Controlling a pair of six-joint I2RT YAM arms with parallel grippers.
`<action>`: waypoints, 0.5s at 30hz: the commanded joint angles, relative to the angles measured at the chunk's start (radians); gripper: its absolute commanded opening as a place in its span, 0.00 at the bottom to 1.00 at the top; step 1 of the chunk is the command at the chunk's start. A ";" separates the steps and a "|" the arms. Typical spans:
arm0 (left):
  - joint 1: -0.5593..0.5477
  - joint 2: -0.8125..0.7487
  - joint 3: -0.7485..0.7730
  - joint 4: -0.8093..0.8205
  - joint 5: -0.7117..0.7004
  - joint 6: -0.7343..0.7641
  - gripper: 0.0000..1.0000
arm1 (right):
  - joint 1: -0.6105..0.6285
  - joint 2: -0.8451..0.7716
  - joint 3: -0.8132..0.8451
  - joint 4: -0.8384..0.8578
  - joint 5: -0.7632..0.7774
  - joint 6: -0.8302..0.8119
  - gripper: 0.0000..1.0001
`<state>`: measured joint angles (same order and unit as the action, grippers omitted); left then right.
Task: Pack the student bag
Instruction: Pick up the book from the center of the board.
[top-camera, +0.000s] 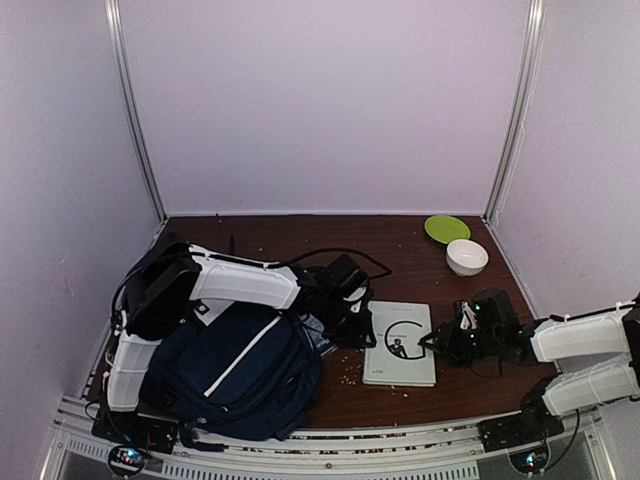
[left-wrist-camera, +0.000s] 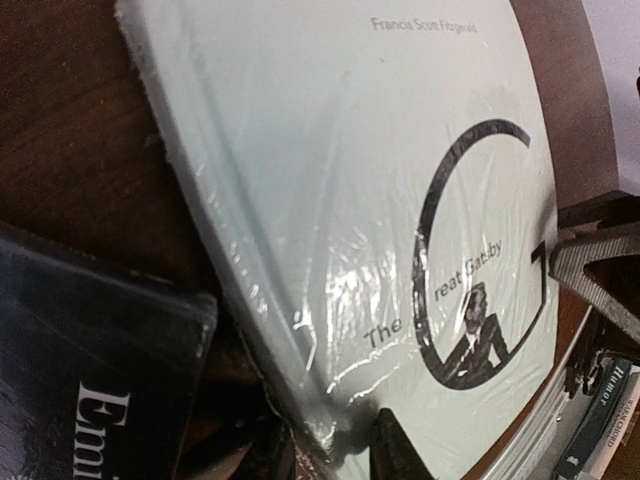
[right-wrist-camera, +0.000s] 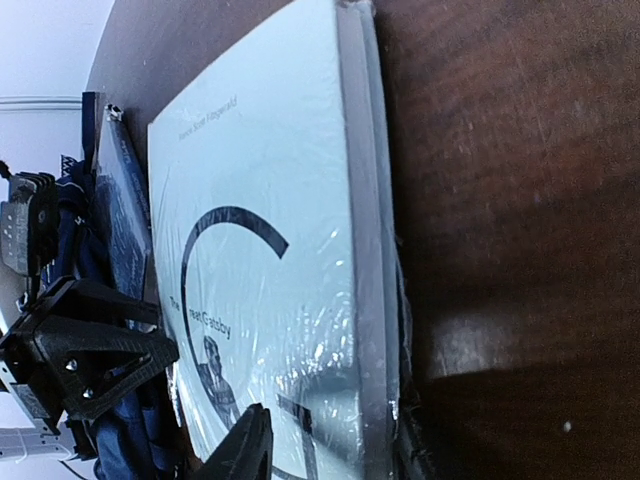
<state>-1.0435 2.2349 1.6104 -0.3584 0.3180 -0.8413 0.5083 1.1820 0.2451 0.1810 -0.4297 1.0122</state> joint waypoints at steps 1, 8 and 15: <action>-0.024 0.016 -0.063 0.169 0.037 -0.014 0.42 | 0.035 -0.087 0.035 0.024 -0.197 0.035 0.40; -0.023 -0.011 -0.081 0.190 0.046 -0.016 0.48 | 0.035 -0.171 0.067 -0.047 -0.193 0.026 0.39; -0.023 -0.027 -0.097 0.208 0.058 -0.016 0.54 | 0.036 -0.184 0.041 0.040 -0.196 0.085 0.40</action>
<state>-1.0393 2.2154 1.5341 -0.2333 0.3298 -0.8581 0.5156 1.0298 0.2516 0.0238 -0.4976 1.0500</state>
